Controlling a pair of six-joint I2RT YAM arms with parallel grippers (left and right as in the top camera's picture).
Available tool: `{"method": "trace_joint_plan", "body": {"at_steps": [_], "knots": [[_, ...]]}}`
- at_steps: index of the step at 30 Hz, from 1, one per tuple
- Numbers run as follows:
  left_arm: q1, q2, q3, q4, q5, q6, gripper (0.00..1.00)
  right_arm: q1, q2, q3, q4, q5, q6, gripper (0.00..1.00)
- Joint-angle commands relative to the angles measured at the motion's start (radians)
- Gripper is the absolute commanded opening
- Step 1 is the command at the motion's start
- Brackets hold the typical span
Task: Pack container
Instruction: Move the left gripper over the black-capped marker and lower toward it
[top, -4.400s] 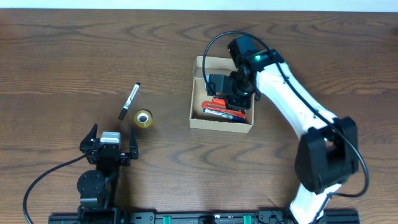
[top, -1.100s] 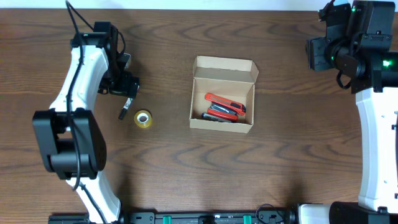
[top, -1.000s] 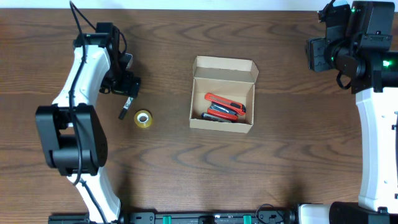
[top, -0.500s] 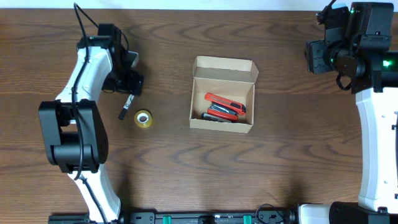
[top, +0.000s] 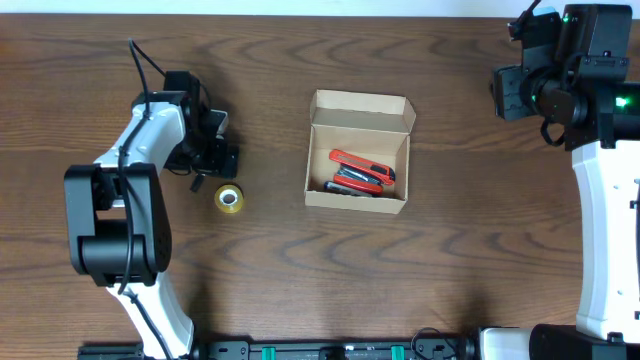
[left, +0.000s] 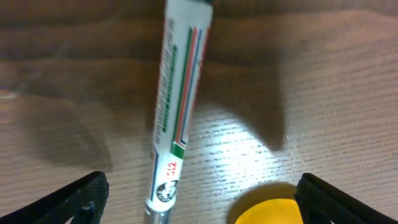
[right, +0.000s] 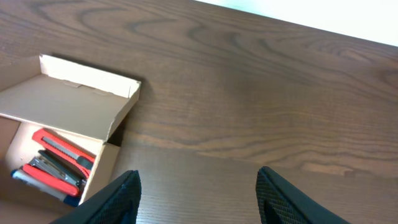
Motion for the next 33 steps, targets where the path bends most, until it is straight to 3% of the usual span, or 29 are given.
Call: {"method": "trace_joint_plan", "body": {"at_steps": [1, 3, 7, 9, 12, 13, 15, 33], "knots": [[0.010, -0.027, -0.005, 0.000, 0.013, -0.003, 0.98, -0.001, 0.000, 0.003, -0.007, -0.007, 0.011, 0.58], [0.010, -0.027, -0.005, 0.003, 0.013, -0.003, 1.00, -0.001, 0.000, 0.003, -0.010, -0.007, 0.011, 0.57], [0.010, -0.027, -0.005, 0.017, -0.008, -0.002, 0.83, -0.001, 0.000, 0.003, -0.011, -0.007, 0.011, 0.56], [0.010, -0.027, -0.005, 0.026, -0.023, -0.002, 0.83, -0.001, 0.000, 0.003, -0.011, -0.007, 0.011, 0.55], [0.010, -0.027, -0.005, 0.034, -0.040, -0.002, 0.74, -0.001, 0.000, 0.003, -0.011, -0.007, 0.011, 0.55], [0.010, -0.027, -0.006, 0.037, -0.044, -0.002, 0.74, -0.001, 0.000, 0.003, -0.012, -0.008, 0.011, 0.55], [0.010, -0.026, -0.009, 0.048, -0.060, -0.002, 0.87, 0.000, 0.000, 0.003, -0.015, -0.008, 0.011, 0.55], [0.010, 0.014, -0.018, 0.082, -0.085, -0.002, 0.84, 0.005, -0.046, 0.003, -0.021, 0.000, 0.010, 0.55]]}}
